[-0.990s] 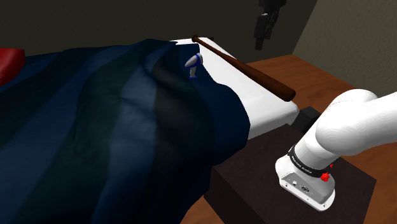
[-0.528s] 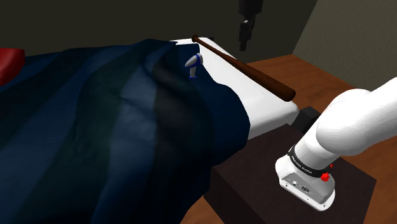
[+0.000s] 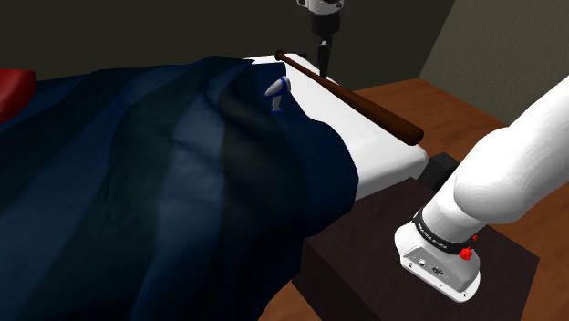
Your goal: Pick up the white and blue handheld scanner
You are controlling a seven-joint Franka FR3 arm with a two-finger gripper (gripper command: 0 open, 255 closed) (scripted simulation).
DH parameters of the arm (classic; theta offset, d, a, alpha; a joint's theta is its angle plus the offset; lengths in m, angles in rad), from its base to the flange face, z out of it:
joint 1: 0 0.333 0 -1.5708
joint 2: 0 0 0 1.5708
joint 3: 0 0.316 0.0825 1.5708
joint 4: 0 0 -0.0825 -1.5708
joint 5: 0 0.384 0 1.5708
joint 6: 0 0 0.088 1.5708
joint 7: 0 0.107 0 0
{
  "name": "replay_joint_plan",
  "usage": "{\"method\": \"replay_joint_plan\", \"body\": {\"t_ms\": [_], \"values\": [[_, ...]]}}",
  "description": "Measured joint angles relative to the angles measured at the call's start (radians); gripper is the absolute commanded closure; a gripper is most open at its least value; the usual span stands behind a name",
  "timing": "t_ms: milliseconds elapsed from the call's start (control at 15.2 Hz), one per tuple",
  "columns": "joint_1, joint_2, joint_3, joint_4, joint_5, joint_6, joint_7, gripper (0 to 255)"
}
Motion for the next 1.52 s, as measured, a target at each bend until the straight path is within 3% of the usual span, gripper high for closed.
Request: {"method": "replay_joint_plan", "body": {"t_ms": [528, 1188, 1518], "values": [[0.009, 0.283, 0.004, 0.211, -0.036, 0.089, -0.157, 0], [0.026, 0.646, 0.032, 0.574, -0.081, 0.111, -0.326, 0], [0.028, 0.683, 0.033, 0.563, -0.089, 0.158, -0.319, 0]]}}
